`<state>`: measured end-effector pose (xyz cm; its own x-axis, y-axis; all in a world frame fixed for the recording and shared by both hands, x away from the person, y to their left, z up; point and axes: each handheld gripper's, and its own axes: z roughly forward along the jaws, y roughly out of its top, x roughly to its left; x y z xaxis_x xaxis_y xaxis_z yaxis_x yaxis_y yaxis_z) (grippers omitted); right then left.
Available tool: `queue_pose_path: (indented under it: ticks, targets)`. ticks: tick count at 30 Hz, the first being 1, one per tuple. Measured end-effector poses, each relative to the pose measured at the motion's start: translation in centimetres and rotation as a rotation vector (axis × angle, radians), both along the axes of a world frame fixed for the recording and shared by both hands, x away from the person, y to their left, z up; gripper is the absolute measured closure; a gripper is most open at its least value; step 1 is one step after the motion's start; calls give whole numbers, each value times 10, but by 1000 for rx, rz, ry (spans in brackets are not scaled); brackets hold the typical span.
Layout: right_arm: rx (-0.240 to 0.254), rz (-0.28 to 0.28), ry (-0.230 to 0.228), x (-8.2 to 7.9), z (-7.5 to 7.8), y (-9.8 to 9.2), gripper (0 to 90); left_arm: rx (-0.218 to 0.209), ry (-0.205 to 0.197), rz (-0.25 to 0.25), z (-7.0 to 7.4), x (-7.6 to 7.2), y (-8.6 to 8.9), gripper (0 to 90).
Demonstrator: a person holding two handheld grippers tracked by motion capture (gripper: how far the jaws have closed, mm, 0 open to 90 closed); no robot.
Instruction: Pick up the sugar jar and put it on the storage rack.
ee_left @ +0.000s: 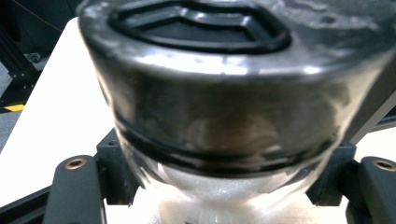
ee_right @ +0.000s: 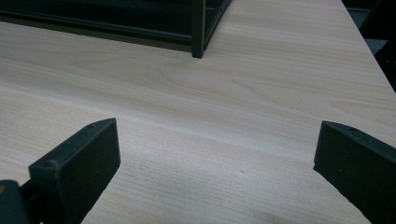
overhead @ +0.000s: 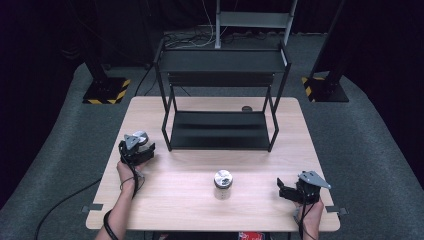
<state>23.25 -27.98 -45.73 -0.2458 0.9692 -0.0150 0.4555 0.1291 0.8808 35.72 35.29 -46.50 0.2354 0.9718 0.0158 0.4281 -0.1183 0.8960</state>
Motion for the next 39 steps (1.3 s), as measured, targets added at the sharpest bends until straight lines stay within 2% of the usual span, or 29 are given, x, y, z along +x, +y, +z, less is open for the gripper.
queue_pose_path:
  ticks: [8, 20, 24, 33, 39]
  targets:
    - [-42, 23, 8, 2, 2, 4, 0, -16, 0, -5, 0, 0, 3, 303]
    - [-32, 41, -8, 0, 0, 1, 0, 8, -12, -22, -1, -2, 1, 305]
    - [-28, 41, -13, -1, -1, 0, 0, -9, -16, -21, 0, -4, 4, 306]
    - [-14, 32, -17, -1, -1, -2, 0, -12, -31, -47, 13, -15, 9, 305]
    - [-31, 46, -11, 0, 0, 0, 0, -7, -46, -75, 23, -25, 12, 305]
